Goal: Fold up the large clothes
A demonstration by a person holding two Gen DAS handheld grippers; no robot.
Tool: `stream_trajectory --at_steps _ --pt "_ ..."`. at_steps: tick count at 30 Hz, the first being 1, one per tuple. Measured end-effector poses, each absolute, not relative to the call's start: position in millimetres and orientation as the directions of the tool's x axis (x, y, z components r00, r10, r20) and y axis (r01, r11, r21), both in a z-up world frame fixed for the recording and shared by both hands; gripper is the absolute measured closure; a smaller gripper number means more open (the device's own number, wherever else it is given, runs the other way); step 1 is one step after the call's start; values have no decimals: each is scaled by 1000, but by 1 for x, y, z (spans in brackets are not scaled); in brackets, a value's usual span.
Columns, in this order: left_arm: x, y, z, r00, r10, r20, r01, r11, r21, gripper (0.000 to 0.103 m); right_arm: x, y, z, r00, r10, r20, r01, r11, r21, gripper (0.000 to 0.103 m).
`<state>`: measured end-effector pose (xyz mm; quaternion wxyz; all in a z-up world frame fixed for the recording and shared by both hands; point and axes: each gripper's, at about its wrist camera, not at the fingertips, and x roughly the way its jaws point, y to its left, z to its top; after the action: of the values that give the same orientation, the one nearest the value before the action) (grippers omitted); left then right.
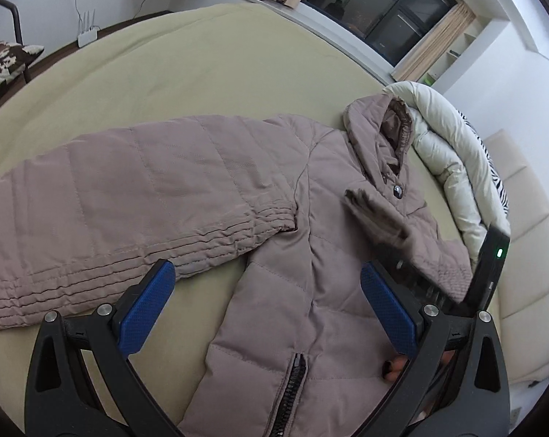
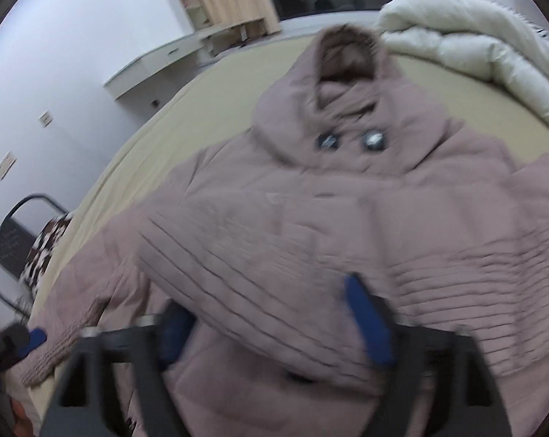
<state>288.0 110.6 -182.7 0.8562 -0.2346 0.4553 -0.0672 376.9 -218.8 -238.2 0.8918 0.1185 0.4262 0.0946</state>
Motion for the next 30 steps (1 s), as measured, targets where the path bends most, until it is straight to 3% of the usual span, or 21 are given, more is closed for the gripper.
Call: stream_trajectory --at_steps 3,7,11,15,16,17,19,20,22,30 --pt "301 101 -185 569 -359 -739 -83 870 -486 0 356 -213 -235 610 298 -734 -124 951 282 0" --pt "323 59 -185 519 -421 -744 -32 860 -509 0 310 -217 -216 601 371 -708 -122 918 378 0" --pt "354 -2 -197 436 -458 -775 11 864 -504 0 258 -266 -206 648 373 -664 -24 882 471 0" --pt "391 -57 -227 337 -429 -838 29 895 -446 2 239 -341 -222 682 424 -597 124 737 664 0" --pt "398 -66 -234 326 -417 -848 34 902 -431 11 237 -357 -229 687 432 -584 159 695 702 0" --pt "405 -75 -241 310 -406 -860 39 909 -415 35 236 -371 -237 695 438 -570 188 655 732 0" --pt "413 -82 -251 290 -415 -862 44 906 -422 54 233 -393 -248 720 450 -528 207 587 783 1" --pt "418 -84 -249 294 -412 -862 52 908 -416 68 232 -401 -251 732 454 -507 209 558 803 3" --pt "426 -80 -238 316 -420 -850 68 904 -421 80 234 -417 -256 764 456 -457 216 486 847 3" --pt "459 -11 -216 458 -370 -809 -58 895 -442 85 281 -448 -268 818 478 -320 234 232 944 0"
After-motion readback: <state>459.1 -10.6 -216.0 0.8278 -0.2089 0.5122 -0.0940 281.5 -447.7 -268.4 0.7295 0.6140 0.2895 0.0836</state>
